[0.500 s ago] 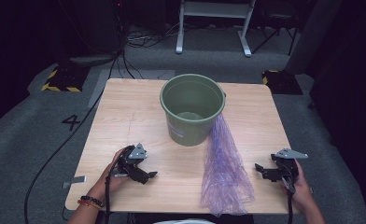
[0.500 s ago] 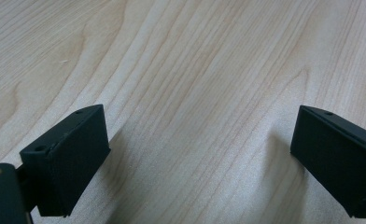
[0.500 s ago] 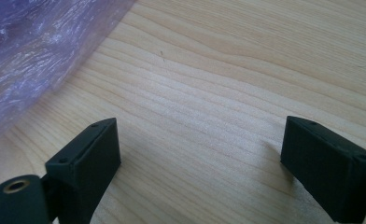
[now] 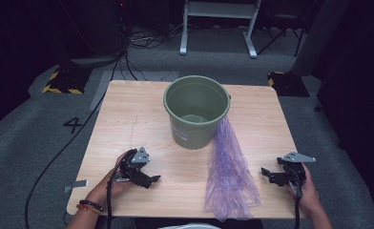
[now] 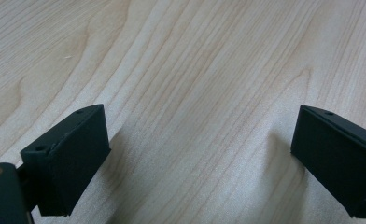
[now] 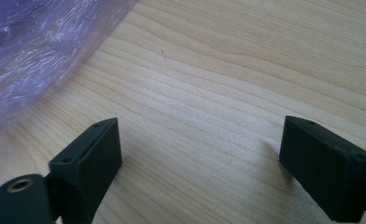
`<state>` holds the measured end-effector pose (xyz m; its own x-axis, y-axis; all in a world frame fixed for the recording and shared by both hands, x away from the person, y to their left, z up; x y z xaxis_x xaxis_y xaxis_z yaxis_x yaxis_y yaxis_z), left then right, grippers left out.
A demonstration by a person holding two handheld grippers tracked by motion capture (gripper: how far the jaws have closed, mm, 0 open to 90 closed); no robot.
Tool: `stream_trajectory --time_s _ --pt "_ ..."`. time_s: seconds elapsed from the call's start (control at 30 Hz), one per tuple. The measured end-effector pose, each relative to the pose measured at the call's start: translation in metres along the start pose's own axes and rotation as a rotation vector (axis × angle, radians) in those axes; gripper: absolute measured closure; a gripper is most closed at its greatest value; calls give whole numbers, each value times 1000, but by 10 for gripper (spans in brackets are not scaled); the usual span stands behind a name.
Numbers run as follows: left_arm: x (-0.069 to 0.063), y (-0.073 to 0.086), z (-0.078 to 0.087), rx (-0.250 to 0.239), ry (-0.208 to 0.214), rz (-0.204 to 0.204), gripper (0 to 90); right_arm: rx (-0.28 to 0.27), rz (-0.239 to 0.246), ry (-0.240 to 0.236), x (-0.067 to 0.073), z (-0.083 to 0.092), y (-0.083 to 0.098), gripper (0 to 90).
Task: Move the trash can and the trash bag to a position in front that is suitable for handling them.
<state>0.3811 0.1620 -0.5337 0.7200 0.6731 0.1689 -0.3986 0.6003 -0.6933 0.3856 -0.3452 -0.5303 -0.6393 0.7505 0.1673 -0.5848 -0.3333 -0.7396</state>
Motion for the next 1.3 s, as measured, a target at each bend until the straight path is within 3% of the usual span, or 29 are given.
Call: stream_trajectory --time_s 0.27,0.33,0.43,0.5,0.6,0.77,0.9,0.93,1.07,1.13,1.27,1.3 --pt "0 0 0 0 0 1 40 -36 -29 -6 -3 5 1 188" --pt "0 0 0 0 0 0 40 -64 -6 -38 -1 7 -1 188" --pt "0 0 0 0 0 0 40 -69 28 -46 4 8 -4 200" --pt "0 0 0 0 0 1 40 -81 91 -58 16 10 -9 335" --pt "0 0 0 0 -1 1 40 -93 147 -85 32 11 -15 359" --pt "0 0 0 0 -1 3 40 -87 212 -158 54 8 -19 384" --pt "0 0 0 1 -3 3 40 -77 234 -204 66 6 -21 413" --pt "0 0 0 0 -3 4 40 -71 242 -235 71 3 -22 441" --pt "0 0 0 1 -3 5 40 -22 277 -272 79 -7 -19 551" --pt "0 0 0 1 -3 5 40 6 291 -280 81 -12 -17 624" --pt "0 0 0 1 -3 4 40 33 300 -245 78 -19 -15 759" --pt "0 0 0 1 -3 4 40 33 300 -245 78 -19 -15 759"
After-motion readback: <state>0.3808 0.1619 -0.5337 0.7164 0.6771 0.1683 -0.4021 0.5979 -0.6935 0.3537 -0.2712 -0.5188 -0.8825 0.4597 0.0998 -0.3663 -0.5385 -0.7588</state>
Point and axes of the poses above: each handheld gripper's, and its own axes: z roughly backward along the jaws, y roughly out of its underside, x roughly to its left, the point moved 4 cm from there along -z, roughly forward along the jaws, and after that the axes turned 14 degrees about -y, right-handed, at the moved point
